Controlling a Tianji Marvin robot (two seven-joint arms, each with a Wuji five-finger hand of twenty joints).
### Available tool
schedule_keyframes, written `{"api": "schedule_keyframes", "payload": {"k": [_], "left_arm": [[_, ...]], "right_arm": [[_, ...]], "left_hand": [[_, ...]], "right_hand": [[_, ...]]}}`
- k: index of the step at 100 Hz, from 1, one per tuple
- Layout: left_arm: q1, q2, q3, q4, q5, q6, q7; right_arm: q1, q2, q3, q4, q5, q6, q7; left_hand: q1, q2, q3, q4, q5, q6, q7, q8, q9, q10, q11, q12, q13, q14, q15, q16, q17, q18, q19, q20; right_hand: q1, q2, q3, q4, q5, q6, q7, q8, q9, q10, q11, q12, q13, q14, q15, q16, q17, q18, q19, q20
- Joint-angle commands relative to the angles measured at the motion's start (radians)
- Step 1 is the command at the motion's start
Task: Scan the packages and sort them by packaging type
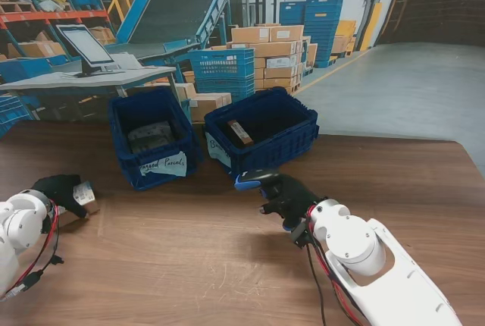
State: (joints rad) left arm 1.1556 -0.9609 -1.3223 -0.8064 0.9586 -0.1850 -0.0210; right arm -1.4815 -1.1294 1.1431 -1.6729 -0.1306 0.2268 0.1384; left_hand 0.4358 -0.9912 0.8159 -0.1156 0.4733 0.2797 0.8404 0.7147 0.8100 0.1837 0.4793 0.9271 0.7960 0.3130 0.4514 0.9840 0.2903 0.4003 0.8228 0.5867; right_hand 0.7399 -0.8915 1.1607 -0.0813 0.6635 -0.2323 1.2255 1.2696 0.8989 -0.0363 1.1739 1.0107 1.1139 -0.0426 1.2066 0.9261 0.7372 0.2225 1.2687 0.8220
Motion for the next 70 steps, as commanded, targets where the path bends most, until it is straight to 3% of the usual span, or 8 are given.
{"api": "schedule_keyframes", "payload": {"k": [1,30,70], "left_arm": [[0.01,-0.014,0.006,0.007,-0.007,-0.005,-0.021],[0.041,-0.021,-0.032,-0.051,-0.006,0.007,-0.033],[0.217,-0.042,-0.191,-0.382,0.049,0.048,-0.118]], "right_arm": [[-0.008,-0.004,0.003,-0.012,-0.001,0.001,0.012],[-0.011,-0.004,0.008,-0.018,-0.007,0.001,0.007],[-0.013,-0.006,0.013,-0.017,-0.006,-0.009,-0.001]], "left_hand": [[0.464,0.125,0.298,0.07,0.146,-0.302,0.289,0.098,0.16,-0.172,0.129,0.065,0.13,-0.054,0.163,0.112,0.016,0.049,0.044,0.024],[0.482,0.106,0.319,0.07,0.179,-0.308,0.331,0.12,0.182,-0.172,0.15,0.077,0.16,-0.044,0.176,0.167,0.022,0.063,0.065,0.034],[0.48,0.114,0.313,0.063,0.175,-0.307,0.329,0.122,0.181,-0.172,0.144,0.078,0.167,-0.051,0.16,0.183,0.029,0.057,0.068,0.035]], "right_hand": [[0.079,0.039,0.016,0.004,0.059,-0.046,0.066,0.049,0.001,0.023,0.006,0.005,0.016,-0.019,0.051,0.019,0.002,-0.002,0.018,0.007],[0.08,0.039,0.016,0.005,0.06,-0.046,0.066,0.05,0.002,0.023,0.006,0.005,0.017,-0.019,0.051,0.019,0.003,-0.003,0.018,0.007],[0.079,0.039,0.016,0.005,0.06,-0.046,0.066,0.05,0.001,0.022,0.006,0.005,0.016,-0.019,0.051,0.019,0.003,0.0,0.019,0.007]]}}
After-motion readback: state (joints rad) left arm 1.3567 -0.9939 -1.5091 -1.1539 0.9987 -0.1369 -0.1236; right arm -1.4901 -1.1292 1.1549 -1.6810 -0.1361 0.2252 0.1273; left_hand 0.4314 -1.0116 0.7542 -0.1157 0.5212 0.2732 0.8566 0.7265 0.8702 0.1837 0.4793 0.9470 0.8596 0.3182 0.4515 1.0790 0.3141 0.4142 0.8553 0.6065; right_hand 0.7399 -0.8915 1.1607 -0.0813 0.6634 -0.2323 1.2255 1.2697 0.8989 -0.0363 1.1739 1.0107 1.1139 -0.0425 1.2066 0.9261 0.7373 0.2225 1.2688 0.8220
